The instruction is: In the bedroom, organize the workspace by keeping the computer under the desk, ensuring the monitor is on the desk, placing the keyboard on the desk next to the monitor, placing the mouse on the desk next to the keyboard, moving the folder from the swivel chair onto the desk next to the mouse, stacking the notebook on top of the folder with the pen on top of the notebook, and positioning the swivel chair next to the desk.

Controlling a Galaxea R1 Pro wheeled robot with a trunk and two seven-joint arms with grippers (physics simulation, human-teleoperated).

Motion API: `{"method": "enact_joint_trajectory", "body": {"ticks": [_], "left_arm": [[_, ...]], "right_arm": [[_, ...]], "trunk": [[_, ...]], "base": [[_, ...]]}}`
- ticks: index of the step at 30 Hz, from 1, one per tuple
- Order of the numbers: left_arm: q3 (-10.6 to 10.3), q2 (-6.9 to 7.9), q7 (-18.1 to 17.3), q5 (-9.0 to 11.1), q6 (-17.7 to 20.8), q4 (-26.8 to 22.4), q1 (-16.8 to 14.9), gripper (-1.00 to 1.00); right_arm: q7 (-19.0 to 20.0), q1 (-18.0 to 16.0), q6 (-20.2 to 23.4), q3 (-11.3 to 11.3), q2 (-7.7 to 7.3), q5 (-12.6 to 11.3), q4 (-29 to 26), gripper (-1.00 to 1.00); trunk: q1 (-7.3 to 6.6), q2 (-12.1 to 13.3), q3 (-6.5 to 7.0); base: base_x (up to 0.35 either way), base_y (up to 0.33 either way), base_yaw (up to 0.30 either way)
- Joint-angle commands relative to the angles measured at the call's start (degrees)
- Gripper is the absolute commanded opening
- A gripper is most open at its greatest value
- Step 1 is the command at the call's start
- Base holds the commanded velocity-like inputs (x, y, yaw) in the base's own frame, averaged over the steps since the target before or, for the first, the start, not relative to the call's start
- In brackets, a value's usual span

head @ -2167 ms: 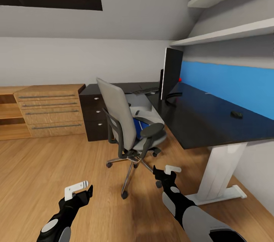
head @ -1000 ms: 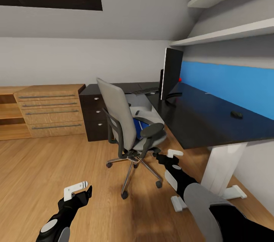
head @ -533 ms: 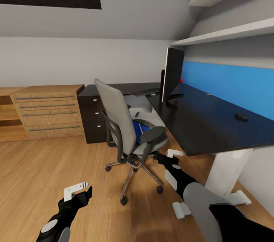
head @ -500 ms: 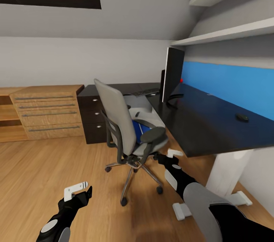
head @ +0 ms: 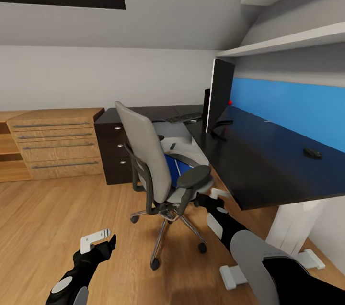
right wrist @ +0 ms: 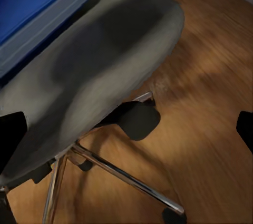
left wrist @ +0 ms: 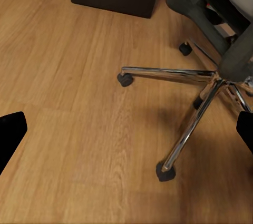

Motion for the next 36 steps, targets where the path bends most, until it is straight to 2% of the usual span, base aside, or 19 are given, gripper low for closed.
{"method": "enact_joint_trajectory", "body": {"ticks": [1, 2, 6, 7, 10, 21, 27, 36], "left_arm": [[0.0, -0.02, 0.3, 0.6, 0.2, -0.1, 0.0, 1.00], [0.1, -0.02, 0.3, 0.6, 0.2, -0.1, 0.0, 1.00], [0.3, -0.02, 0.3, 0.6, 0.2, -0.2, 0.0, 1.00], [1.2, -0.02, 0.3, 0.6, 0.2, -0.3, 0.0, 1.00], [1.5, -0.02, 0.3, 0.6, 0.3, -0.4, 0.0, 1.00], [1.8, 0.00, 0.3, 0.6, 0.4, -0.5, 0.0, 1.00], [1.9, 0.00, 0.2, 0.7, 0.4, -0.5, 0.0, 1.00], [3.4, -0.02, 0.2, 0.7, 0.4, -0.8, 0.0, 1.00]], "right_arm": [[0.0, 0.0, -0.6, 0.0, 0.13, -0.4, 0.1, 1.00], [0.1, 0.0, -2.4, 0.0, 0.63, -0.4, 0.1, 1.00], [0.2, 0.0, -3.8, 0.0, 1.54, -0.4, 0.2, 1.00], [0.2, 0.1, -4.2, 0.1, 1.54, -0.4, 0.2, 1.00], [0.1, 0.1, -4.3, 0.2, 1.54, -0.3, 0.2, 1.00], [0.2, 0.1, -4.3, 0.3, 1.54, -0.3, 0.9, 1.00], [0.2, 0.1, -4.3, 0.3, 1.54, -0.3, 1.0, 1.00], [0.3, 0.1, -4.3, 0.4, 1.54, -0.3, 1.8, 1.00]], "trunk": [[0.00, 0.0, -0.05], [0.00, 0.0, -0.05], [0.00, 0.0, -0.05], [0.00, 0.0, -0.04], [0.00, 0.0, 0.11], [0.00, 0.0, 0.91], [0.00, 0.0, 1.36], [0.00, 0.0, 2.04]], "base": [[0.013, 0.000, 0.000], [0.005, 0.000, 0.000], [0.003, 0.000, 0.000], [0.000, 0.000, 0.023], [0.000, 0.000, 0.122], [-0.002, 0.001, 0.176], [-0.212, 0.151, 0.173], [-0.043, 0.032, 0.168]]}}
